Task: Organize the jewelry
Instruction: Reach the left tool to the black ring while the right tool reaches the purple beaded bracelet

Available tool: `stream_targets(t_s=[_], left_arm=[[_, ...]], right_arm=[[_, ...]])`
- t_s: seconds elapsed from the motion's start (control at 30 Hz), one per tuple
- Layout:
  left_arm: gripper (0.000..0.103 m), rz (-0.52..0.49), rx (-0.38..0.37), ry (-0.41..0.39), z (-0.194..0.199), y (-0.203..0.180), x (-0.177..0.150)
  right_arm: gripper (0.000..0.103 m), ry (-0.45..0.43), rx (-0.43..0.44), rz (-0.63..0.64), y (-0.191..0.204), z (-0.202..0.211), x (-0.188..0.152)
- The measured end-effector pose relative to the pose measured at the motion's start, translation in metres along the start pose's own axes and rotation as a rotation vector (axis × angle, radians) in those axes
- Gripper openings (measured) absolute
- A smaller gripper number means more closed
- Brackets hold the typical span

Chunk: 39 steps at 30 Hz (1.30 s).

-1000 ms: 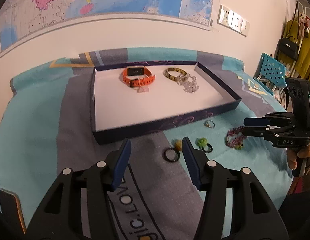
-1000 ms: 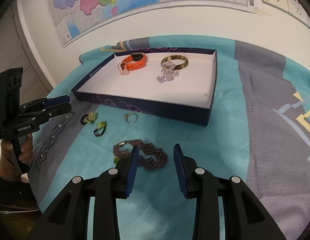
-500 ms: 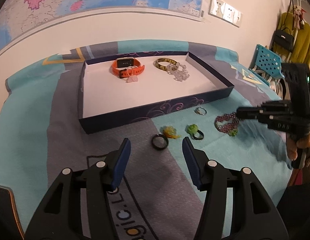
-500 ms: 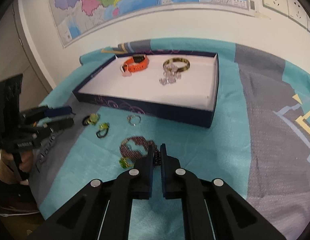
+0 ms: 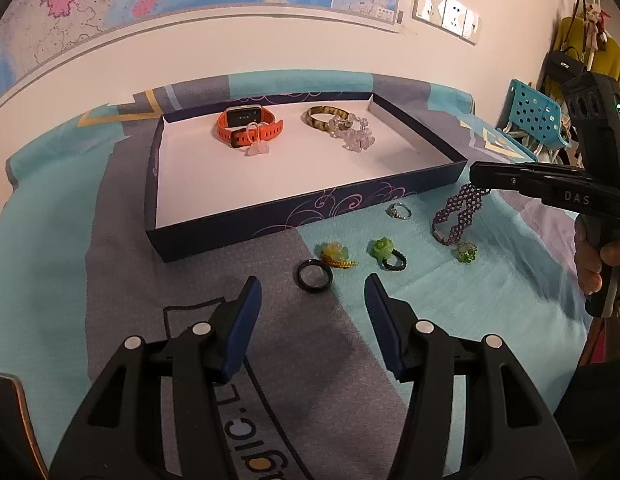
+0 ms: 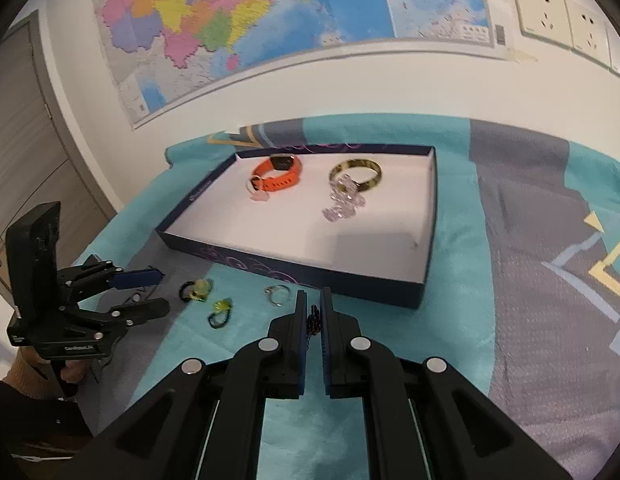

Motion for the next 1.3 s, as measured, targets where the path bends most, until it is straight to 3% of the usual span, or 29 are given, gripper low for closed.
stream_targets(t_s=[0.6, 0.73, 0.87, 1.3], left_arm=[[0.053, -0.022, 0.002, 0.034, -0.012, -0.005, 0.004], [0.053, -0.016, 0.006, 0.038, -0.013, -0.003, 0.004], [0.053, -0.018, 0.009, 0.044, -0.014, -0.003, 0.004], [0.049, 0.004, 0.015, 0.069, -0.021, 0.003, 0.004]], right_arm=[[0.01, 0.064, -0.052, -0.048, -0.023, -0.016, -0.021], [0.013, 0.05, -0.034, -0.05, -0.021, -0.009, -0.021], [0.023, 0.045, 0.004, 0.001, -0.005, -0.001, -0.024], [0.024, 0.091, 0.054, 0.065, 0.023, -0.002, -0.046]])
Point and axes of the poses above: each gripper's, at about its wrist camera, not at the fingertips, and z roughly against the way its jaws point, y to its left, x to its top, the point moved 7 cm from there along -z, roughly the way its jaws point, and after that the axes turned 15 degrees about -x, right-handed, at the moved point
